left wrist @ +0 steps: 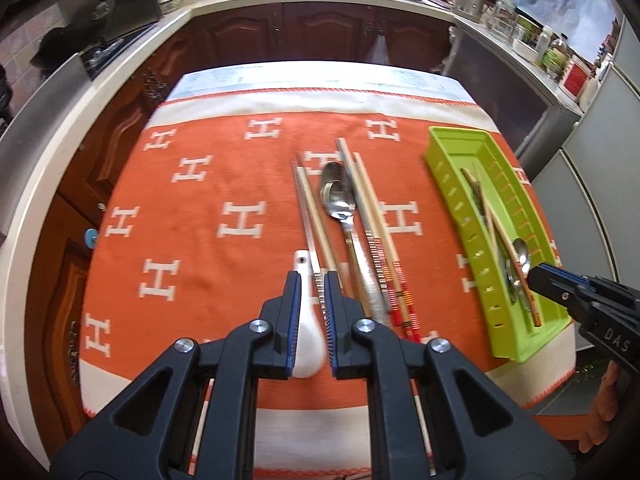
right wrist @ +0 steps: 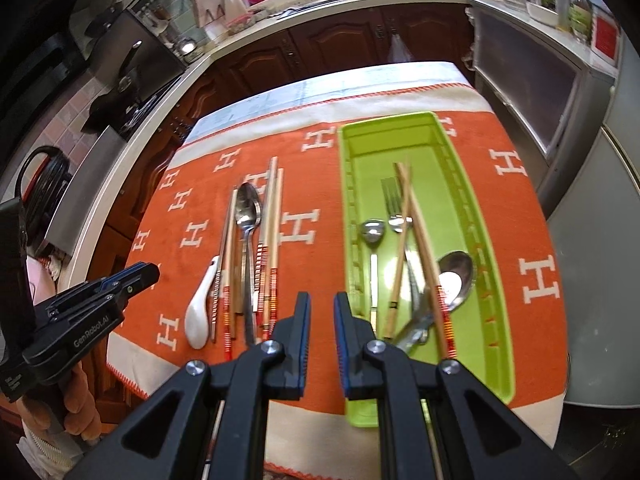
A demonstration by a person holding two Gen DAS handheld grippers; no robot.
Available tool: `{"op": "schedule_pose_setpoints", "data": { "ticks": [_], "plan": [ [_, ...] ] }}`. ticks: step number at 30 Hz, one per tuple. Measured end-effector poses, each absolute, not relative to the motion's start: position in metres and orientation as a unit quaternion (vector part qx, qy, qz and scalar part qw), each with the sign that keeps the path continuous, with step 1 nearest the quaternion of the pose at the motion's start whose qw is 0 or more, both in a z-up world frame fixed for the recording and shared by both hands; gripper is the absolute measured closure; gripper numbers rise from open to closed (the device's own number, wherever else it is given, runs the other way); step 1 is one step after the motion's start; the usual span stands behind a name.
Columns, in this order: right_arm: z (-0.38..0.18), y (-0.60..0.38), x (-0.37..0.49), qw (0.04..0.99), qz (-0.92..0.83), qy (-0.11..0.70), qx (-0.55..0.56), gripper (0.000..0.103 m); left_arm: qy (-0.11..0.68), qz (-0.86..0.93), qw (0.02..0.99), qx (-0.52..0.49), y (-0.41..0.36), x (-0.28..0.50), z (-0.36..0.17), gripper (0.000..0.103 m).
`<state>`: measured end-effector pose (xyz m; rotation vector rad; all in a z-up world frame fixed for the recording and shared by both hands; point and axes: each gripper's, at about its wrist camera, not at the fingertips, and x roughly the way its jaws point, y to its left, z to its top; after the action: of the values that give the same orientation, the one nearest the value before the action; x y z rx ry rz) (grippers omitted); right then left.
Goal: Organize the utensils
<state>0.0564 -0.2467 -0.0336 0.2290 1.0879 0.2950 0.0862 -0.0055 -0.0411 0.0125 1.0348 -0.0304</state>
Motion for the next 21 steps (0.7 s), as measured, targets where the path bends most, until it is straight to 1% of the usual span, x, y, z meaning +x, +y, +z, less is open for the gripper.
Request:
{"op": "schedule_pose_setpoints", "data": {
  "ticks": [11, 21],
  "plan": [
    [-0.033, -0.203, 0.063, 0.836, 0.170, 0.512, 0.094, 0.092, 0.496, 0.019, 0.868, -0.007, 0.039, 0.087, -0.053, 0.094],
    [-0.059, -0.172, 0.079, 0.820, 0.190, 0.532, 0.089, 0.092, 0.544, -0.046, 0.838, -0.024, 0.045, 0.100, -0.103, 0.094]
  ]
}}
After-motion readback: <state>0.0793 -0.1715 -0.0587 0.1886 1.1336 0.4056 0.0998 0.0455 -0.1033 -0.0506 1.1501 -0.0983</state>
